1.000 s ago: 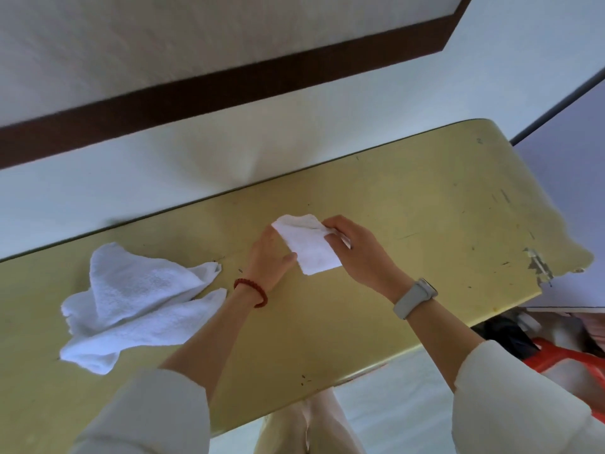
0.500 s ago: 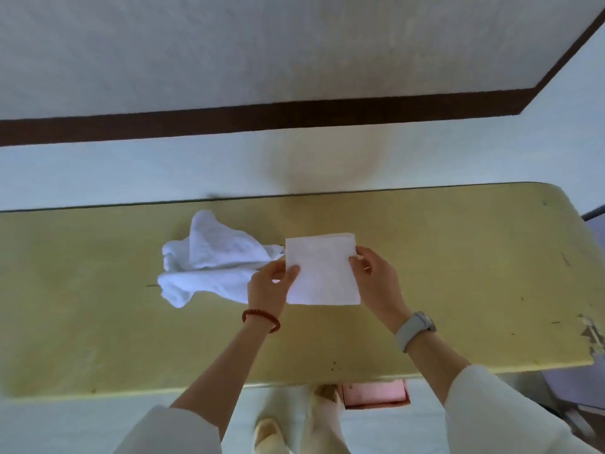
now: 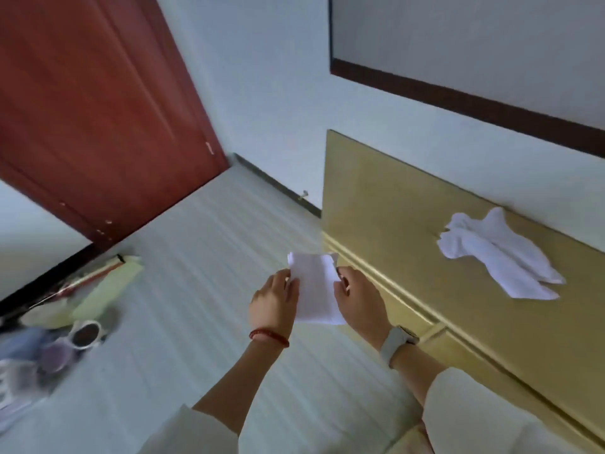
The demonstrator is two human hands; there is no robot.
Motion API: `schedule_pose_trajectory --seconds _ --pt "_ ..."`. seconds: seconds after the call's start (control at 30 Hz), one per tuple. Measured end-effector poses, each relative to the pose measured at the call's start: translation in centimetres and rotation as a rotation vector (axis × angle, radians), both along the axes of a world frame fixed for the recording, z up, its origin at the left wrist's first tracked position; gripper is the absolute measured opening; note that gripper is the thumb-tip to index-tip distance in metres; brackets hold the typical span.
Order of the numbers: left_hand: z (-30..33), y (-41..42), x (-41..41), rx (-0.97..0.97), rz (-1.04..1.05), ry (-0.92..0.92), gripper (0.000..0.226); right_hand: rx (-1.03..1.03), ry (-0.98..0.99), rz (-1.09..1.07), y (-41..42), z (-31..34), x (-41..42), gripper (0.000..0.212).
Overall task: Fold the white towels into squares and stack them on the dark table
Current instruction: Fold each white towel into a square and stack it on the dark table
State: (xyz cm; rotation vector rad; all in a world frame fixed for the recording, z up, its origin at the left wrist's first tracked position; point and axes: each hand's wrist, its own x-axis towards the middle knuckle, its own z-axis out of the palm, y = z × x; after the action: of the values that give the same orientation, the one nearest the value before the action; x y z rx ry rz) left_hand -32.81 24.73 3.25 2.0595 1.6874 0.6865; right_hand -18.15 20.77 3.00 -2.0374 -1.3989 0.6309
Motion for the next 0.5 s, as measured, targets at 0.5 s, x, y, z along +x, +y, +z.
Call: schedule_pose_trajectory --seconds 0.5 --pt "2.3 -10.2 -53.5 -0.022 1.03 -0.012 0.024 0.096 -0.135 0.923 3.3 4.3 -55.6 0.024"
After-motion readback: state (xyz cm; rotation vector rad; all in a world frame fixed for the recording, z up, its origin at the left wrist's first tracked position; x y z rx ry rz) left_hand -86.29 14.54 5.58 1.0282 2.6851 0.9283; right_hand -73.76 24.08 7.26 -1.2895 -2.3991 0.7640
